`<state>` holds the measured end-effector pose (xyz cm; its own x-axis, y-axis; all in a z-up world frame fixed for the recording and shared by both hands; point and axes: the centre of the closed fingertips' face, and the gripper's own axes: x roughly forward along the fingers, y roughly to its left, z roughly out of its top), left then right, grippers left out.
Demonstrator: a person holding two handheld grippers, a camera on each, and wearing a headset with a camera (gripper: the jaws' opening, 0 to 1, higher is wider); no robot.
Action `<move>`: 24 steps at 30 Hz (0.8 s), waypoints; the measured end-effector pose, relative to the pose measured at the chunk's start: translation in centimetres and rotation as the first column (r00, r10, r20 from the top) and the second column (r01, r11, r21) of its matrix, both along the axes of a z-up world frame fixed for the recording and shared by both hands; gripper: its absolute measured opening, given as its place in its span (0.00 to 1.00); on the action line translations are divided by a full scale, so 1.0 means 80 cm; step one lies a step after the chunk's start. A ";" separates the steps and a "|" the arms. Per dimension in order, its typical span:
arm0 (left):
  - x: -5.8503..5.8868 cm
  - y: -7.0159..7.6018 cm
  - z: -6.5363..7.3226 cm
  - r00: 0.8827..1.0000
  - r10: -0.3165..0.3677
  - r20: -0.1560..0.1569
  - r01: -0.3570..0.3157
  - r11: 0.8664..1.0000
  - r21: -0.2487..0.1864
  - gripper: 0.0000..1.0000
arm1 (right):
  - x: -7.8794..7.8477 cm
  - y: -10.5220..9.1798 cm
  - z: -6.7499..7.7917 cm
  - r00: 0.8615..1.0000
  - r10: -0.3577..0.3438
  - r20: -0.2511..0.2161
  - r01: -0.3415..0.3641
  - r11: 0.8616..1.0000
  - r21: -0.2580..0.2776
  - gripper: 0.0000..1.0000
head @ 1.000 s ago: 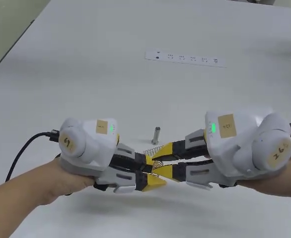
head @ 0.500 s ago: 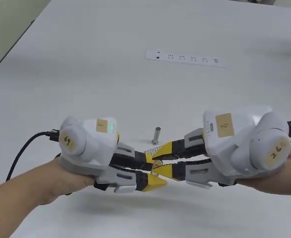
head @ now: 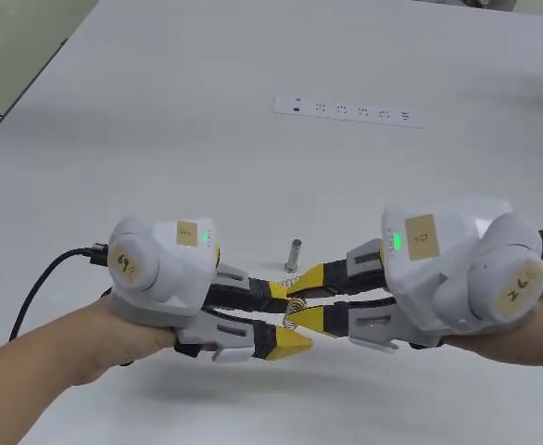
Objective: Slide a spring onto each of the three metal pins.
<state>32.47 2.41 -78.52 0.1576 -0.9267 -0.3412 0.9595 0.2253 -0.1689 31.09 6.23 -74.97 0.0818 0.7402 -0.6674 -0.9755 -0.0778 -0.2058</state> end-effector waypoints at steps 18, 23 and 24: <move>-0.003 0.013 -0.003 0.999 0.039 0.000 -0.039 0.999 0.011 0.29 | -0.002 -0.004 -0.006 1.000 0.021 0.015 -0.021 0.999 -0.039 0.06; -0.002 0.021 -0.003 0.998 0.057 0.001 -0.057 0.998 0.016 0.32 | -0.001 -0.003 -0.006 1.000 0.017 0.019 -0.016 0.999 -0.035 0.06; -0.002 0.022 -0.003 0.998 0.060 0.002 -0.060 0.998 0.016 0.33 | -0.001 -0.003 -0.006 1.000 0.017 0.020 -0.016 0.999 -0.035 0.06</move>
<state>32.34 4.18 -78.80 0.2135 -0.9099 -0.3557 0.9443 0.2856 -0.1638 31.02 5.96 -75.43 0.0835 0.7179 -0.6912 -0.9696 -0.1016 -0.2227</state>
